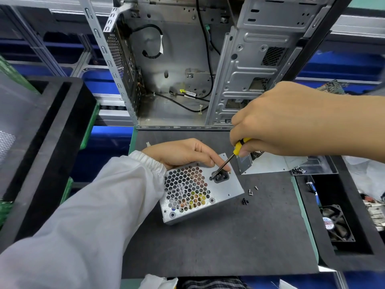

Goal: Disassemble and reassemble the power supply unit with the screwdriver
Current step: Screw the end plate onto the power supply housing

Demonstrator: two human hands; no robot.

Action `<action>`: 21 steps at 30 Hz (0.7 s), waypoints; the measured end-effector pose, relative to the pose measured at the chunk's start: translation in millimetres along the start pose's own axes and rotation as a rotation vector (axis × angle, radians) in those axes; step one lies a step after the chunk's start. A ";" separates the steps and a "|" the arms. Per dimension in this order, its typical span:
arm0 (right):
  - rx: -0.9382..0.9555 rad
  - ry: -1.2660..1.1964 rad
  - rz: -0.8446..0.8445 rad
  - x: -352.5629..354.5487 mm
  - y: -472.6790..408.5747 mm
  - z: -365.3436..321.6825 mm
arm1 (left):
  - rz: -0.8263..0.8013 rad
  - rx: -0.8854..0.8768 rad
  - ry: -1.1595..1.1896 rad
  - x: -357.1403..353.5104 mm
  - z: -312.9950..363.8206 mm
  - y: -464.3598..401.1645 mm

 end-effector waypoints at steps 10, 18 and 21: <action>0.018 0.058 -0.045 1.3 -3.6 -5.3 | -0.011 0.008 0.046 3.3 -5.0 -0.7; 0.018 0.048 -0.079 5.1 -4.3 -5.8 | -0.145 -0.023 0.014 3.5 -4.3 2.1; 0.007 0.033 -0.093 5.0 -4.2 -6.9 | -0.126 -0.018 0.024 3.4 -5.3 1.6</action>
Point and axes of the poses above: each hand's wrist, its own y-axis away from the middle knuckle, its own x-axis out of the back of the hand, z = x × y, the point moved 3 cm from there along -y, towards the middle knuckle, and after that the axes turned 5 degrees about y, right-handed, at the moved point
